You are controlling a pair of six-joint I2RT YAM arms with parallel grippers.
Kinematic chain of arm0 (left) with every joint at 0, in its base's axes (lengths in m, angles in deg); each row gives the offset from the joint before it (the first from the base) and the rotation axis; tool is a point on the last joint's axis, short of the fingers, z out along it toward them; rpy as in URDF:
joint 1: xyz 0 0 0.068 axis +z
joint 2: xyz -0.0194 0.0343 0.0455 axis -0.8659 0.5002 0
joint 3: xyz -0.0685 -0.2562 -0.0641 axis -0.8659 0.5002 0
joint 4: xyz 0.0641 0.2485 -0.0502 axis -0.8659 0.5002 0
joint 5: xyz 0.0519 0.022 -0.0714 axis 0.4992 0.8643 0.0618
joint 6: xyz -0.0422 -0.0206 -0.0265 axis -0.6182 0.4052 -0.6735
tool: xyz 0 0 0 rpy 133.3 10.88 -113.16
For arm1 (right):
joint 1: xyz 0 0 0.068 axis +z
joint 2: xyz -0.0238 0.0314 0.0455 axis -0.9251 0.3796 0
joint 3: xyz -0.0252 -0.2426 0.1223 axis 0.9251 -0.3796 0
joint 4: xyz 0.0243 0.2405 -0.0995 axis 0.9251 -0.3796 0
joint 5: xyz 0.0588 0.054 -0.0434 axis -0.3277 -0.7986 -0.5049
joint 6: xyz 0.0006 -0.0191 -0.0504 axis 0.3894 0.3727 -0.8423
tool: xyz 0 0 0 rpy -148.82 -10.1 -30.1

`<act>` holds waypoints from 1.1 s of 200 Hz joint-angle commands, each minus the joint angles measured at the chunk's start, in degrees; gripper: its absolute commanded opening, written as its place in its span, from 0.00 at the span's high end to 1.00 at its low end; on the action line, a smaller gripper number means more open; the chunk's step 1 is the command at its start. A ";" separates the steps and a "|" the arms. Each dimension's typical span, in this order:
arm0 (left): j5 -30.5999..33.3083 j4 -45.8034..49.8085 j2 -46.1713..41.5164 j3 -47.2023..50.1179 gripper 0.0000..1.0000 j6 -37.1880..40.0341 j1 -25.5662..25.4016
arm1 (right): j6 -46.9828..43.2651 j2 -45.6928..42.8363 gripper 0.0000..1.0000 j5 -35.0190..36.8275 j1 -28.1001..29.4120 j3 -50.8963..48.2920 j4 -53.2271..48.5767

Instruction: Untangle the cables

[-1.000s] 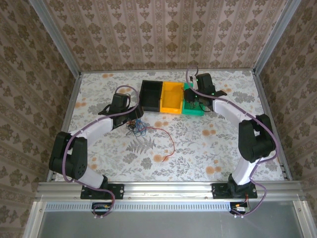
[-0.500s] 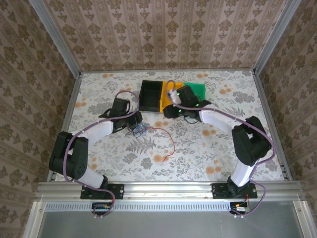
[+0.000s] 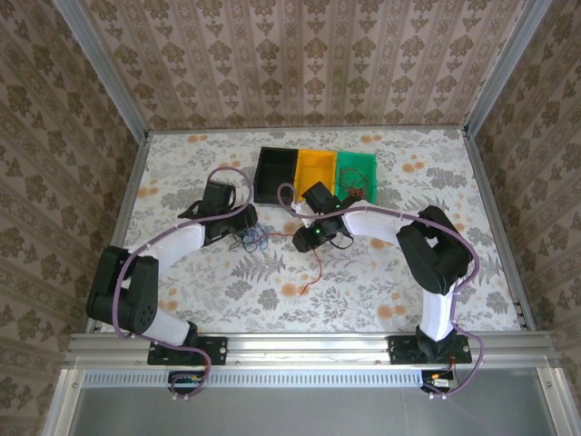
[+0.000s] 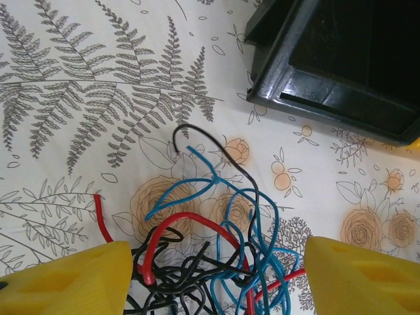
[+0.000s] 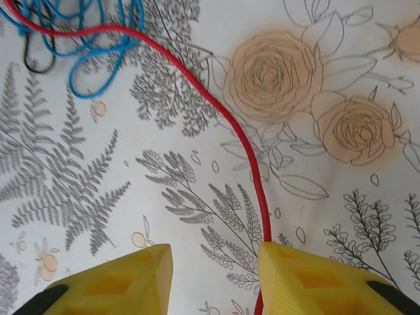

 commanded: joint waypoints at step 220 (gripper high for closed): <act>-3.24 0.32 5.98 2.77 0.46 3.69 2.62 | 0.11 0.10 0.72 4.72 0.49 -1.51 1.35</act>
